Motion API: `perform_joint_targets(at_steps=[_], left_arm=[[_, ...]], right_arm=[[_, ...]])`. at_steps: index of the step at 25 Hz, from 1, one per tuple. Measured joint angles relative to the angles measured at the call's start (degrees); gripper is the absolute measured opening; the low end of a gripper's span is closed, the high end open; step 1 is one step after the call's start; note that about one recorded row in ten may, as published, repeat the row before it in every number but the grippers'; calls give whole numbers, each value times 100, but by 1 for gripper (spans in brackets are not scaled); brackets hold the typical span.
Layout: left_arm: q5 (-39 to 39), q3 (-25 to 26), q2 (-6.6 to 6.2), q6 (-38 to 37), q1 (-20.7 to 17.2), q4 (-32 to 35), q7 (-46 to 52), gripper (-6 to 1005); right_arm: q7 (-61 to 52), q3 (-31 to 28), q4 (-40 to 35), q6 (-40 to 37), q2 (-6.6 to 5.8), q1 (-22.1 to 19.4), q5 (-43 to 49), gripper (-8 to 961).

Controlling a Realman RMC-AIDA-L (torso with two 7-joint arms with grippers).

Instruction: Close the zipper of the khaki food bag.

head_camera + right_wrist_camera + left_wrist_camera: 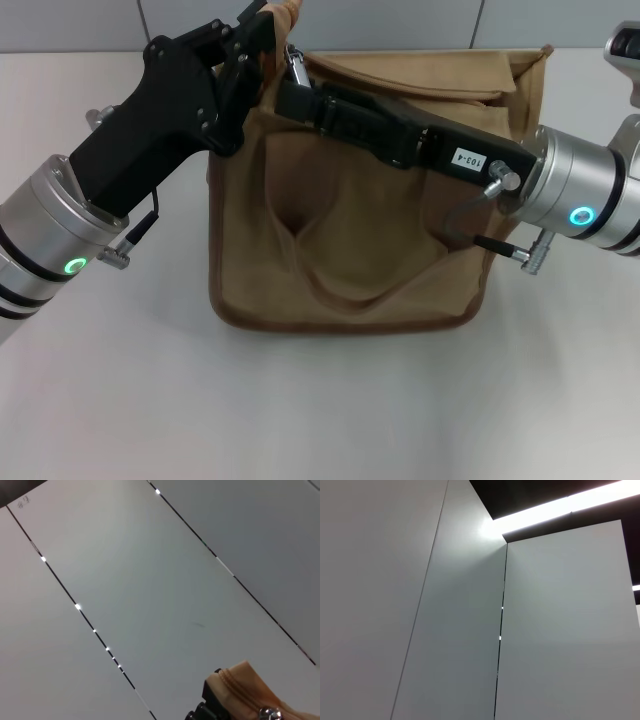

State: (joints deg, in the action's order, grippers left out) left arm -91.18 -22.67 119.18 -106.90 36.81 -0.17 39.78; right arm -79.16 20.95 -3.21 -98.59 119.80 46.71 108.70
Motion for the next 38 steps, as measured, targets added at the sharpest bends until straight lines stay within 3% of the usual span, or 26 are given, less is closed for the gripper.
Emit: perform_joint_targets(at_steps=[10, 15, 20, 38], left_arm=[[-21, 0, 0, -9, -8, -50, 2, 66], [-18, 0, 0, -13, -25, -53, 3, 67], [-11, 0, 0, -19, -38, -53, 4, 68], [19, 26, 0, -56, -126, -3, 3, 71]], right_arm=[[1, -83, 124, 450, 0, 19, -8, 422], [19, -79, 129, 471, 0, 41, -8, 184], [67, -40, 116, 426, -1, 36, -8, 50], [-2, -170, -127, 132, -36, -280, -6, 17]])
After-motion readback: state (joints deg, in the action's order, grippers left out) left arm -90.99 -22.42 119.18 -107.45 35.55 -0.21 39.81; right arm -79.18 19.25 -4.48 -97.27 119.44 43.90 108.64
